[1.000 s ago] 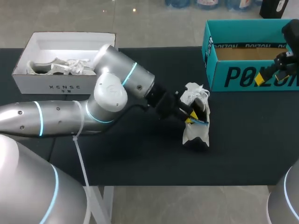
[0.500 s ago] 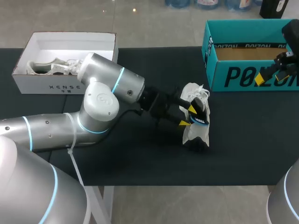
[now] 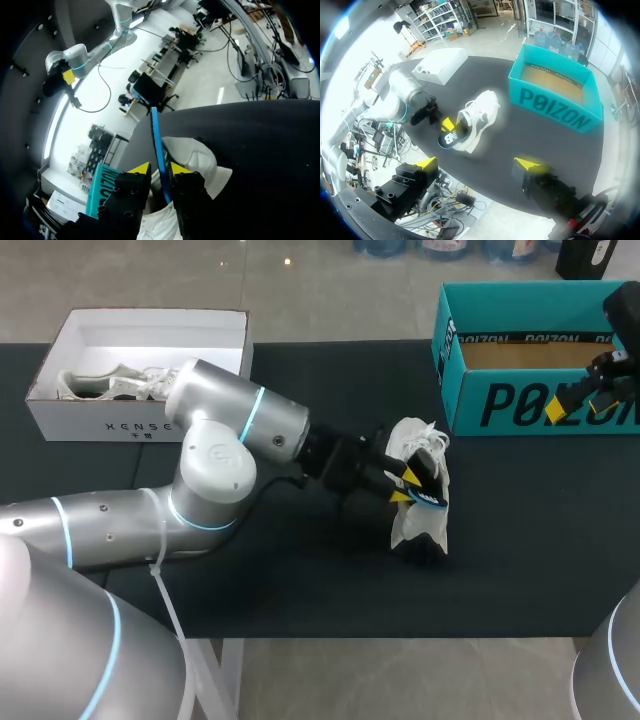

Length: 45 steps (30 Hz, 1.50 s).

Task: Take the shoe out of the shoebox, open the shoe tongue, remove and reinsert the insole, then place the shoe into the shoebox

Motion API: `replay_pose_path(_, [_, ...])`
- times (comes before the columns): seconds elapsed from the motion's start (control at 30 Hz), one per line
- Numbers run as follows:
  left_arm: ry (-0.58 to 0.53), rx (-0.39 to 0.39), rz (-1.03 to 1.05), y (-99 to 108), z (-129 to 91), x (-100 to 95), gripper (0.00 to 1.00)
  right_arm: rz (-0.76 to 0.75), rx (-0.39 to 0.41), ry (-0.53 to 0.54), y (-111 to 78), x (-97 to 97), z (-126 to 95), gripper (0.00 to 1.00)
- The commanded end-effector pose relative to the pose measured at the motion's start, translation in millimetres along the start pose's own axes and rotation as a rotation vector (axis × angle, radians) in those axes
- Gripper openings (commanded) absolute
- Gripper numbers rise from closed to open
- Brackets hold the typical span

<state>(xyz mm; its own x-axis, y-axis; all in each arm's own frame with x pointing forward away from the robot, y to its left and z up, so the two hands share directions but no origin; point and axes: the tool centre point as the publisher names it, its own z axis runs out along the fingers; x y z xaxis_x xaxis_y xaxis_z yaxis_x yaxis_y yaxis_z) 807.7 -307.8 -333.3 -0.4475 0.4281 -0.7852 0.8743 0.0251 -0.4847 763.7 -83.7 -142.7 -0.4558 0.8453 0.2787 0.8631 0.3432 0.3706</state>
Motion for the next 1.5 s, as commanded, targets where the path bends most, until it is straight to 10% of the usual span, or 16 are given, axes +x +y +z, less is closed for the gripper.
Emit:
replay_pose_path(0.03, [0.012,0.011,-0.001,7,10,-2.2,0.2,0.001,0.003,-0.001,1.0,-0.4,1,1.0])
replay_pose_path(0.27, [0.042,0.016,0.01,16,9,-4.6,0.0,0.001,0.003,-0.001,1.0,-0.4,1,1.0])
replay_pose_path(0.8, [0.128,-0.039,0.132,34,-3,-22.8,0.0,0.001,0.003,-0.001,1.0,-0.4,1,1.0])
replay_pose_path(1.27, [0.147,-0.023,0.082,29,25,13.3,0.0,0.001,0.003,-0.001,1.0,-0.4,1,1.0])
replay_pose_path(1.37, [0.119,-0.034,0.07,24,21,13.6,0.3,0.001,0.003,-0.001,1.0,-0.4,1,1.0])
replay_pose_path(1.5, [0.073,-0.056,0.06,17,12,11.3,0.46,0.001,0.003,-0.001,1.0,-0.4,1,1.0])
